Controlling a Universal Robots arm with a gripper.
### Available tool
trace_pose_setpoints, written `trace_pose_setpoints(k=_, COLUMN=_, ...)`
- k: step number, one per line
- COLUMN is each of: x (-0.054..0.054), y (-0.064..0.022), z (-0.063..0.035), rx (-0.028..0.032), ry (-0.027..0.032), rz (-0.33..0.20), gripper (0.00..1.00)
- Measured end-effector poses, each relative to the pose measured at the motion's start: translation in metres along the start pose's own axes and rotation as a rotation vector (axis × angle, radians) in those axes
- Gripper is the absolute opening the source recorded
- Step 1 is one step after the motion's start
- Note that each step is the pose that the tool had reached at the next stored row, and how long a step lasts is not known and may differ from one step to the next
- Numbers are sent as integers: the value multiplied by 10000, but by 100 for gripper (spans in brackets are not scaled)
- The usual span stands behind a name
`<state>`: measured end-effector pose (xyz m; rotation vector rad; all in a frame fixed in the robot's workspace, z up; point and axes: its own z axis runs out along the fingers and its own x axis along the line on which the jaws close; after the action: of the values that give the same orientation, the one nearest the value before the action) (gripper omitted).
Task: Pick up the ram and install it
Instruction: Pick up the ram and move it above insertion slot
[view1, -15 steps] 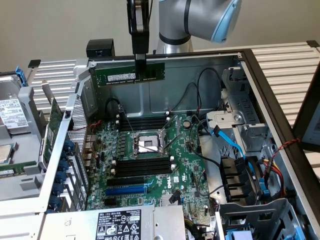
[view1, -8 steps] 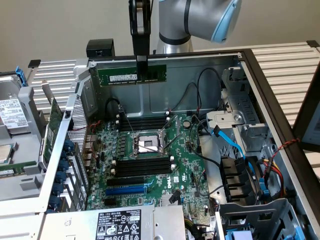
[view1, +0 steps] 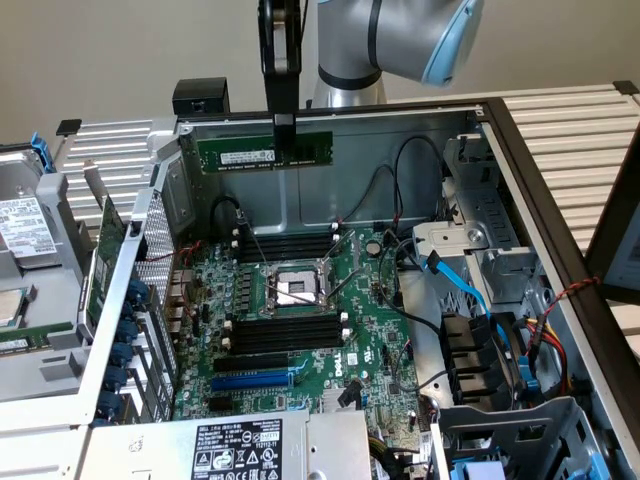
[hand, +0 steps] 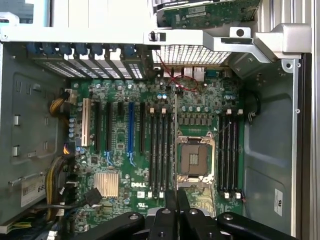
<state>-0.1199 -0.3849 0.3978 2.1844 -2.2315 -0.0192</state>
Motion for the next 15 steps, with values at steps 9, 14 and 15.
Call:
trace_pose_setpoints(k=9, x=-12, y=0, z=10, rx=27, ry=-7, rz=21, gripper=13)
trace_pose_setpoints(k=14, x=-12, y=0, z=10, rx=37, ry=-31, rz=20, gripper=13)
trace_pose_setpoints(k=15, x=-12, y=0, z=11, rx=37, ry=-37, rz=20, gripper=13)
